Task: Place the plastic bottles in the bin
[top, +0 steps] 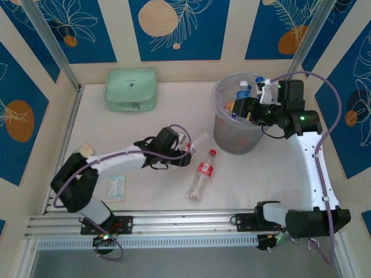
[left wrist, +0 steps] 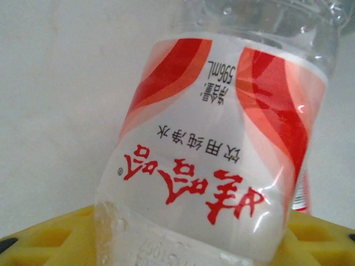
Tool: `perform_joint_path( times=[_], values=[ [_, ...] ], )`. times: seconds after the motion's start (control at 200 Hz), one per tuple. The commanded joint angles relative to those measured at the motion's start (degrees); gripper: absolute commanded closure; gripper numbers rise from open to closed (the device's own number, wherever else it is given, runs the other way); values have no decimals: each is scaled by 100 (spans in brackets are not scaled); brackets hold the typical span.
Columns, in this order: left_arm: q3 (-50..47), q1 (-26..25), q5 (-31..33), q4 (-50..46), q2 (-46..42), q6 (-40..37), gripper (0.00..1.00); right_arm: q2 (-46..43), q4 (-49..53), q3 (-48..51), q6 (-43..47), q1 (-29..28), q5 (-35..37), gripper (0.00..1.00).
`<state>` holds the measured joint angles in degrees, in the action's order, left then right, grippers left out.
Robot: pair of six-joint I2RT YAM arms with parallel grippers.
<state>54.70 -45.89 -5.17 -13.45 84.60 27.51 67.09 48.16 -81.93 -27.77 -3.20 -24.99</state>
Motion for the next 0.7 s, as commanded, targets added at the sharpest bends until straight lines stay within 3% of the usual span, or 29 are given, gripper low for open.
perform_joint_path(
  times=[0.0, 0.22, 0.41, 0.55, 0.695],
  values=[
    [94, 20, 462, -116, -728, -259, 44, -285, -727, 313, -505, -204, -548, 38],
    [-478, 34, 620, 821, -2022, -30, 48, -199, -1948, 597, -976, -1106, -324, 23],
    [-667, 31, 279, 1474, -2430, 109, 48, 342, -2029, 256, -873, -1746, 246, 10],
    [-638, 35, 47, 1724, -2322, 87, 48, 634, -2355, 162, -931, -2016, 293, 9],
    [-627, 36, -170, 1934, -2136, 129, 48, 812, -2607, 156, -1074, -2070, 258, 14]
  ],
)
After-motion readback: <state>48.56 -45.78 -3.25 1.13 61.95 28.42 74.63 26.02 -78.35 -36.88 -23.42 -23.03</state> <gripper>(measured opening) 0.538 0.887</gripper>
